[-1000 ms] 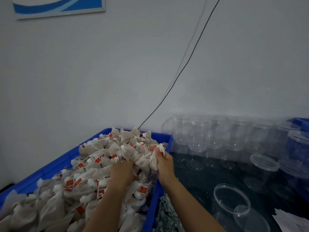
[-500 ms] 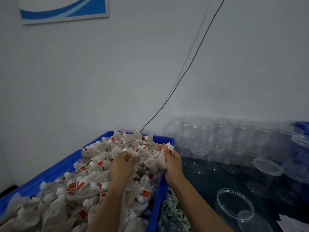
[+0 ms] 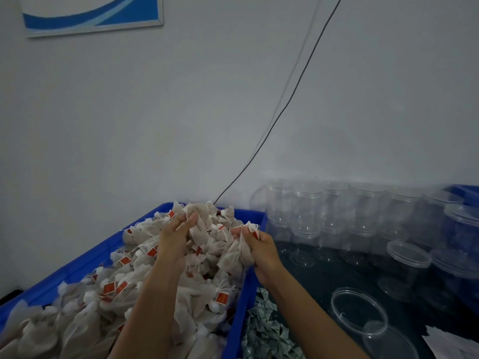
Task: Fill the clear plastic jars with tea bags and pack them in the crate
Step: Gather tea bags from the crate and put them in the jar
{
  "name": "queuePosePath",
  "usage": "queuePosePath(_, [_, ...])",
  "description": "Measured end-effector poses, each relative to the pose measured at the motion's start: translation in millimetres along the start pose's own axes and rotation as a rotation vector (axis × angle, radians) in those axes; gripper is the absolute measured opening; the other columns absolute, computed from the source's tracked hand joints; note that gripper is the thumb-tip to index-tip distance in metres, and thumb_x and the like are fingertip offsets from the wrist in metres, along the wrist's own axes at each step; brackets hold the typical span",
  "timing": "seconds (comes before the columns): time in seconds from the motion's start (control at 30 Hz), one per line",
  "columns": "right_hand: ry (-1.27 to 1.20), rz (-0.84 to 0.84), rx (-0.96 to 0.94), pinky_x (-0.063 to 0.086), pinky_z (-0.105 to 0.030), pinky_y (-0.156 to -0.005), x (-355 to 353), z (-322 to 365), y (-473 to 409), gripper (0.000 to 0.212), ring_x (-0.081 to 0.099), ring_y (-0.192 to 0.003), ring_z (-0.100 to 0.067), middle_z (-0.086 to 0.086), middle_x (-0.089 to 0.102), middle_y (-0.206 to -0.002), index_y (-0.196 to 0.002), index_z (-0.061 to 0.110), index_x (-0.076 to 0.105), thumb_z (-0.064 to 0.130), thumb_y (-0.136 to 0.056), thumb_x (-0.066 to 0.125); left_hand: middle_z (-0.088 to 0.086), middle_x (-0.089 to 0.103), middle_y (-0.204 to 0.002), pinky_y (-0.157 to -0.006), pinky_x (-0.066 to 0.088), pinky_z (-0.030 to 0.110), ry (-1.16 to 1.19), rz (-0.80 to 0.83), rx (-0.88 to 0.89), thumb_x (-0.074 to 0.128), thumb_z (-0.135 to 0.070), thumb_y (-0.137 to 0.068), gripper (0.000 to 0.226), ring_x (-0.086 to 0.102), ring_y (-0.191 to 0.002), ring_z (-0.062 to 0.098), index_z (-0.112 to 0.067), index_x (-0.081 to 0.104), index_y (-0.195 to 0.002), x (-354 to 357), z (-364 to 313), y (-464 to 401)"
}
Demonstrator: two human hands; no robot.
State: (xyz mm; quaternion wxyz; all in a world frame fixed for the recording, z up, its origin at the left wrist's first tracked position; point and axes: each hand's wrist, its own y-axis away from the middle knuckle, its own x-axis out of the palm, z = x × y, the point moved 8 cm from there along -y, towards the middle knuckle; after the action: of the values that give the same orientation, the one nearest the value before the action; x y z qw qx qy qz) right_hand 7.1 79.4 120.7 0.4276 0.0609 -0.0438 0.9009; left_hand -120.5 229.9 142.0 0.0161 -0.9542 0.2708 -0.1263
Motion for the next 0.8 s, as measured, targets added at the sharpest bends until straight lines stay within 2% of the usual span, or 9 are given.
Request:
queuePosePath(0.1, [0.003, -0.006, -0.022, 0.049, -0.047, -0.099, -7, 13, 5, 0.028, 0.061, -0.109, -0.029, -0.013, 0.066, -0.115, -0.109, 0.006, 0.068, 0.024, -0.099, 0.049, 0.013, 0.063, -0.112, -0.07, 0.056, 0.04, 0.227, 0.072, -0.077, 0.054, -0.026, -0.096, 0.031, 0.061, -0.101, 0.03, -0.009, 0.06, -0.121, 14, 1, 4])
queuePosePath(0.17, [0.0, 0.003, -0.037, 0.05, -0.047, -0.097, -15, 25, 12, 0.027, 0.063, -0.107, -0.029, -0.014, 0.068, -0.112, -0.102, 0.009, 0.071, 0.024, -0.099, 0.048, 0.014, 0.063, -0.11, -0.069, 0.058, 0.039, 0.259, 0.092, -0.086, 0.051, -0.025, -0.098, 0.031, 0.062, -0.097, 0.028, -0.008, 0.058, -0.123, 24, 2, 10])
queuePosePath(0.23, [0.007, -0.003, -0.057, 0.05, -0.049, -0.097, -28, 37, 21, 0.029, 0.063, -0.107, -0.031, -0.015, 0.068, -0.112, -0.095, 0.011, 0.073, 0.024, -0.1, 0.047, 0.02, 0.063, -0.106, -0.078, 0.054, 0.044, 0.091, 0.064, 0.0, 0.048, -0.021, -0.1, 0.028, 0.062, -0.088, 0.028, -0.004, 0.058, -0.121, 31, -2, 16])
queuePosePath(0.33, [0.006, -0.016, -0.121, 0.049, -0.051, -0.097, -58, 56, 36, 0.031, 0.063, -0.103, -0.033, -0.015, 0.069, -0.102, -0.086, 0.013, 0.072, 0.023, -0.101, 0.046, 0.032, 0.061, -0.102, -0.087, 0.048, 0.057, -0.108, 0.085, 0.142, 0.056, -0.015, -0.095, 0.024, 0.058, -0.085, 0.038, 0.005, 0.06, -0.108, 51, -10, 30])
queuePosePath(0.43, [-0.012, -0.044, -0.196, 0.054, -0.046, -0.088, -99, 75, 52, 0.031, 0.064, -0.089, -0.028, -0.013, 0.069, -0.091, -0.082, 0.012, 0.072, 0.021, -0.1, 0.048, 0.015, 0.063, -0.08, -0.074, 0.051, 0.045, -0.189, 0.135, 0.195, 0.059, -0.015, -0.093, 0.018, 0.058, -0.076, 0.027, 0.003, 0.062, -0.096, 87, -16, 47])
queuePosePath(0.53, [0.013, -0.102, -0.272, 0.056, -0.037, -0.078, -145, 92, 66, 0.032, 0.066, -0.079, -0.021, -0.009, 0.07, -0.086, -0.079, 0.015, 0.074, 0.021, -0.099, 0.05, 0.002, 0.069, -0.078, -0.064, 0.053, 0.027, -0.237, 0.301, 0.154, 0.064, -0.015, -0.091, 0.004, 0.065, -0.075, 0.016, -0.011, 0.065, -0.092, 138, -10, 71])
queuePosePath(0.63, [0.036, -0.202, -0.307, 0.057, -0.033, -0.071, -190, 96, 76, 0.032, 0.069, -0.076, -0.019, -0.007, 0.071, -0.084, -0.078, 0.016, 0.075, 0.021, -0.098, 0.05, 0.004, 0.071, -0.085, -0.073, 0.053, 0.028, -0.367, 0.353, 0.203, 0.071, -0.021, -0.086, 0.014, 0.065, -0.081, 0.016, -0.008, 0.068, -0.091, 184, 0, 94])
queuePosePath(0.73, [0.004, -0.264, -0.307, 0.056, -0.04, -0.078, -223, 90, 86, 0.03, 0.068, -0.08, -0.025, -0.01, 0.069, -0.085, -0.081, 0.013, 0.073, 0.021, -0.098, 0.05, -0.01, 0.066, -0.074, -0.066, 0.048, 0.015, -0.534, 0.316, 0.35, 0.073, -0.028, -0.083, 0.014, 0.061, -0.071, 0.003, -0.015, 0.068, -0.081, 216, 3, 116])
queuePosePath(0.8, [0.015, -0.298, -0.309, 0.057, -0.04, -0.077, -240, 85, 93, 0.029, 0.068, -0.079, -0.025, -0.015, 0.07, -0.087, -0.081, 0.014, 0.074, 0.022, -0.098, 0.05, -0.007, 0.066, -0.077, -0.072, 0.053, 0.021, -0.563, 0.357, 0.36, 0.07, -0.027, -0.086, 0.012, 0.063, -0.074, 0.006, -0.016, 0.067, -0.083, 237, 16, 126])
